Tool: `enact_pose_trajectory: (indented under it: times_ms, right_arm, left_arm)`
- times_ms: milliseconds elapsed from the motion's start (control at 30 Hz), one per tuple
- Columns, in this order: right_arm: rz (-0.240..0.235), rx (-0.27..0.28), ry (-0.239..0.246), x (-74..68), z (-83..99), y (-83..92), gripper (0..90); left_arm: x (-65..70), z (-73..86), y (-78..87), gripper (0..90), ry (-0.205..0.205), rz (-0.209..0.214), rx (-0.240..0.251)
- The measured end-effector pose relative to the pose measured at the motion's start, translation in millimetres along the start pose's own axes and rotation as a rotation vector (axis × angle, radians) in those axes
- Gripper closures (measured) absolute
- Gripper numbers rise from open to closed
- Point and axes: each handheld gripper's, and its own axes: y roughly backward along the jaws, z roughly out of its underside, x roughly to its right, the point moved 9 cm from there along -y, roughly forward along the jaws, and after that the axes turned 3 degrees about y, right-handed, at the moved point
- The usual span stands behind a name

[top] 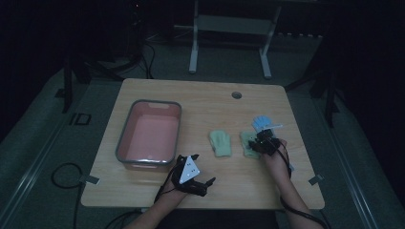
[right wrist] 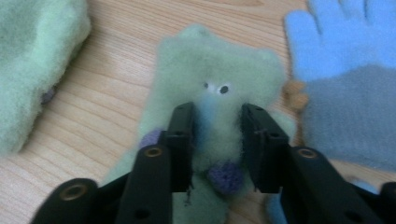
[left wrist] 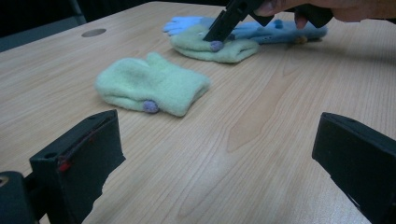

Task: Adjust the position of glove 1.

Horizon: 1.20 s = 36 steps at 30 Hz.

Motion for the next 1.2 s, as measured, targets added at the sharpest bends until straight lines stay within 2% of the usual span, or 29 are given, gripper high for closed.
enact_pose_trajectory:
  times_ms: [233,333,567,733,967,1200]
  right_arm:
    - [-0.010,0.011,-0.015,-3.3,0.4,-0.4,77.9]
    - [0.006,0.005,-0.008,-5.6,-0.9,0.3,82.0]
    - [-0.001,0.022,-0.027,-7.9,-9.5,9.9,83.0]
    - [-0.011,0.045,-0.015,-10.0,-20.9,20.2,82.9]
    - [-0.020,0.089,-0.005,-12.8,-46.2,43.7,82.9]
    - [-0.022,0.132,0.009,-21.6,-68.6,63.7,82.9]
  left_arm:
    - [-0.2,0.2,-0.1,1.8,0.000,-0.002,-0.003]
    - [-0.3,0.1,-0.1,1.8,0.002,-0.002,-0.003]
    - [-0.4,0.1,0.0,1.8,0.002,-0.001,-0.001]
    - [-0.5,-0.1,-0.2,1.8,0.000,-0.003,0.000]
    - [-0.6,0.0,-0.1,1.8,0.001,-0.005,-0.002]
    - [-0.5,-0.1,-0.1,1.8,0.002,-0.005,0.000]
